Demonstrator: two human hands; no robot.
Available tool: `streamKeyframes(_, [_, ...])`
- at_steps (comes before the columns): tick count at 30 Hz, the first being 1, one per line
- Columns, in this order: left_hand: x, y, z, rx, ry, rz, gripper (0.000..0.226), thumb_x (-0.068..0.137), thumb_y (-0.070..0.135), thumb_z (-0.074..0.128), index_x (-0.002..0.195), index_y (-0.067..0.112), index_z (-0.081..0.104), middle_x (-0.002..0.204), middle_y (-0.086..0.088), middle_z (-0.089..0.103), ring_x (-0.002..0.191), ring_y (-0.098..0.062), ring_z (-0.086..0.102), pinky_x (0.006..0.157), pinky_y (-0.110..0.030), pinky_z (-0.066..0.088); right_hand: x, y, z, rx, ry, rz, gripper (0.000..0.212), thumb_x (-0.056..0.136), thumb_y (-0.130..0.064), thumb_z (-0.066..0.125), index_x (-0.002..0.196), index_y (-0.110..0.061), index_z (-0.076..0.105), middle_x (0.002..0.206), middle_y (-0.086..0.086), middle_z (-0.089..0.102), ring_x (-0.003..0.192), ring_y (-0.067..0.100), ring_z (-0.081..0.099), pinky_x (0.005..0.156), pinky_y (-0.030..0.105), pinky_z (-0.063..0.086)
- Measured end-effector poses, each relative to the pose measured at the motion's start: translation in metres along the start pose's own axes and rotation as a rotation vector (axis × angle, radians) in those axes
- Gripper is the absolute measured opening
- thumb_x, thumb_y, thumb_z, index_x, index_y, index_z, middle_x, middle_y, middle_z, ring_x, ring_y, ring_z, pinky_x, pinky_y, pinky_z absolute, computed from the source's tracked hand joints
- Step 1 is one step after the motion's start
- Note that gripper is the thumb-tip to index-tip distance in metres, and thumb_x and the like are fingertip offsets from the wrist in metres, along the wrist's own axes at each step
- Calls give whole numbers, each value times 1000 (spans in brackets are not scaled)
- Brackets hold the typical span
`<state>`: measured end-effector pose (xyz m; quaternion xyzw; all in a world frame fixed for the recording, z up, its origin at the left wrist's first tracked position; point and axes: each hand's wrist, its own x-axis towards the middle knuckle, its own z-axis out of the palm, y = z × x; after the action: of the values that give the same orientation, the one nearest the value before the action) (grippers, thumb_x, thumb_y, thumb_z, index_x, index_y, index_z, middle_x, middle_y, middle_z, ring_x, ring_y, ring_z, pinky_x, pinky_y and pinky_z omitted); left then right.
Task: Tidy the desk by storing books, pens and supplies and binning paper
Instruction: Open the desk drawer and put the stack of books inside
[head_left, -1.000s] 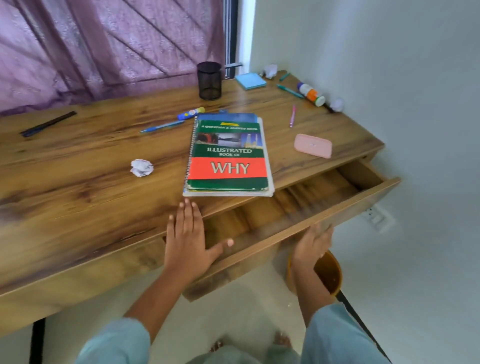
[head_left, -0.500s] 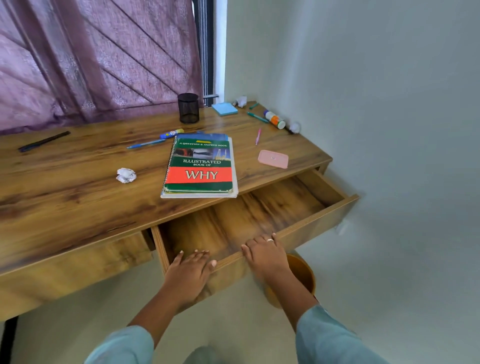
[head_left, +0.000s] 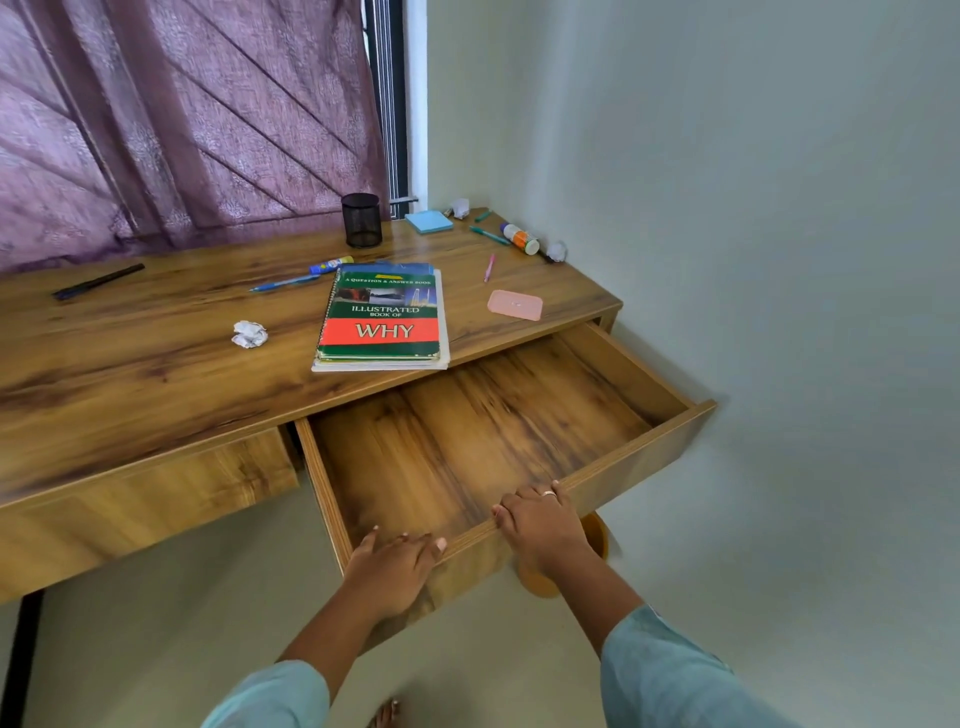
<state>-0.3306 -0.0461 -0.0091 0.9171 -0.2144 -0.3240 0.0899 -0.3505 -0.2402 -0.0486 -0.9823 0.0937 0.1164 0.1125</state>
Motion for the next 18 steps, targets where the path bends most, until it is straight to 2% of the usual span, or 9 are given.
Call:
streamKeyframes(8, [6, -9, 14, -114, -74, -73, 55, 98, 55, 8, 148, 37, 19, 159, 3, 13, 146, -30, -5, 117, -47, 5, -11, 2, -5, -20, -46, -9, 46, 103, -39, 22, 125, -18, 55, 130, 5, 54, 128, 24, 43, 117, 44, 14])
streamKeyframes(13, [5, -7, 15, -125, -63, -65, 56, 99, 53, 10, 150, 31, 19, 159, 0, 12, 146, -31, -4, 117, -46, 6, -9, 3, -5, -58, -42, -20, 46, 103, -39, 23, 124, -18, 57, 129, 5, 55, 127, 24, 43, 116, 43, 16])
streamKeyframes(16, [4, -8, 15, -145, -59, -61, 57, 99, 54, 12, 150, 29, 18, 159, -1, 12, 147, -30, 0, 117, -44, 9, -2, -1, -10, -92, -45, -17, 47, 102, -41, 25, 113, -16, 63, 118, 6, 60, 116, 25, 51, 110, 43, 27])
streamKeyframes(18, [5, -9, 12, -150, -86, -41, 57, 99, 52, 14, 151, 28, 14, 160, -1, 10, 147, -29, 1, 117, -42, 7, 6, -5, -15, -89, -74, 9, 45, 100, -43, 30, 103, -15, 65, 107, 6, 63, 106, 25, 55, 96, 41, 39])
